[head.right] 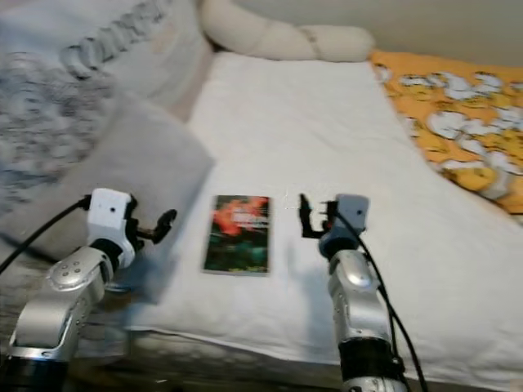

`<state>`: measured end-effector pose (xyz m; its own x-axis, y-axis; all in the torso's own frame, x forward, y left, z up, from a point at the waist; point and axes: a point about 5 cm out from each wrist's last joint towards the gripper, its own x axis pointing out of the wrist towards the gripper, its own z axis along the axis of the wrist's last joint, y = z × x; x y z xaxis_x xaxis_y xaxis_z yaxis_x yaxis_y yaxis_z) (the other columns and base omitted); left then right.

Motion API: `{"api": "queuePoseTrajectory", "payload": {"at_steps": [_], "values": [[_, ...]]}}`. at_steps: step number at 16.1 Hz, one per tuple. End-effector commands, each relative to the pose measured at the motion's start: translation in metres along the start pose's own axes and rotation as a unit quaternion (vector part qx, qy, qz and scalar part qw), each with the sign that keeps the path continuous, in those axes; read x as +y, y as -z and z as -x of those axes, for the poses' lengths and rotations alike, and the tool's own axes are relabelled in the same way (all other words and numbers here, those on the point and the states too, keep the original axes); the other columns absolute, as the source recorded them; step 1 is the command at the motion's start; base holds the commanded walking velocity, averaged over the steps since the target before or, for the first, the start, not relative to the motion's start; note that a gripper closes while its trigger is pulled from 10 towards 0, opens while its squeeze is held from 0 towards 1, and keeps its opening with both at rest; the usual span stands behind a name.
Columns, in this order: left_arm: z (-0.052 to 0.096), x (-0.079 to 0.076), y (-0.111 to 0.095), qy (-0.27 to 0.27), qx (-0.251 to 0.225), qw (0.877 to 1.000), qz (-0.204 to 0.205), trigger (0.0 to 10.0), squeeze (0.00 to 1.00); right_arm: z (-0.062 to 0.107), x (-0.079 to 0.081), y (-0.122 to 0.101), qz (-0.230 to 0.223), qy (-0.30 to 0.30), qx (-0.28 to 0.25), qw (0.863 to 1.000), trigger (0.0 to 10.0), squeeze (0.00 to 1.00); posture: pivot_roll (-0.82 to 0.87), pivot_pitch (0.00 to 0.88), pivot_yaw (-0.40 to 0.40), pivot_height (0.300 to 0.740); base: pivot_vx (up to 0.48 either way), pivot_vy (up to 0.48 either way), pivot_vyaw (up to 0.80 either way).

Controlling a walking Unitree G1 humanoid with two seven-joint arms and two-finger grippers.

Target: Clean up the room

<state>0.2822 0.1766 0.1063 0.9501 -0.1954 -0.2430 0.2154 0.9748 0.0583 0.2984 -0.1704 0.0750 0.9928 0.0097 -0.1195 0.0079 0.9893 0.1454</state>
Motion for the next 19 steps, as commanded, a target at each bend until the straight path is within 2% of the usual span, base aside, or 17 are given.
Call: {"api": "queuePoseTrajectory", "payload": {"at_steps": [1, 3, 5, 7, 10, 19], "values": [[-0.003, 0.0, 0.001, -0.008, 0.003, 1.0, -0.001, 10.0, 0.0, 0.003, -0.001, -0.002, 0.001, 0.009, 0.003, 1.0, 10.0, 1.0, 0.04, 0.0, -0.055, 0.74, 0.0, -0.48, 0.0], [-0.008, -0.002, 0.0, -0.001, 0.004, 1.0, 0.0, 10.0, 0.0, 0.006, 0.002, -0.007, -0.001, 0.001, -0.007, 1.0, 10.0, 1.0, 0.02, 0.0, -0.041, 0.74, 0.0, -0.48, 0.0], [-0.012, -0.003, -0.002, -0.001, 0.003, 1.0, -0.003, 10.0, 0.0, 0.01, -0.002, -0.012, 0.018, 0.02, -0.025, 0.999, 10.0, 1.0, -0.01, 0.0, -0.017, 0.74, 0.0, -0.48, 0.0], [-0.018, -0.008, -0.002, 0.012, 0.004, 1.0, -0.018, 10.0, 0.0, 0.003, 0.005, -0.017, 0.03, 0.001, -0.02, 0.999, 10.0, 1.0, 0.0, 0.0, -0.025, 0.74, 0.0, -0.48, 0.0], [-0.021, -0.005, -0.005, 0.007, 0.0, 1.0, -0.015, 10.0, 0.0, -0.001, 0.007, -0.017, 0.075, 0.004, -0.006, 0.997, 10.0, 1.0, -0.02, 0.0, -0.015, 0.74, 0.0, -0.48, 0.0], [-0.021, -0.005, -0.005, 0.007, 0.0, 1.0, -0.015, 10.0, 0.0, -0.001, 0.007, -0.017, 0.075, 0.004, -0.006, 0.997, 10.0, 1.0, -0.02, 0.0, -0.015, 0.74, 0.0, -0.48, 0.0]]}}
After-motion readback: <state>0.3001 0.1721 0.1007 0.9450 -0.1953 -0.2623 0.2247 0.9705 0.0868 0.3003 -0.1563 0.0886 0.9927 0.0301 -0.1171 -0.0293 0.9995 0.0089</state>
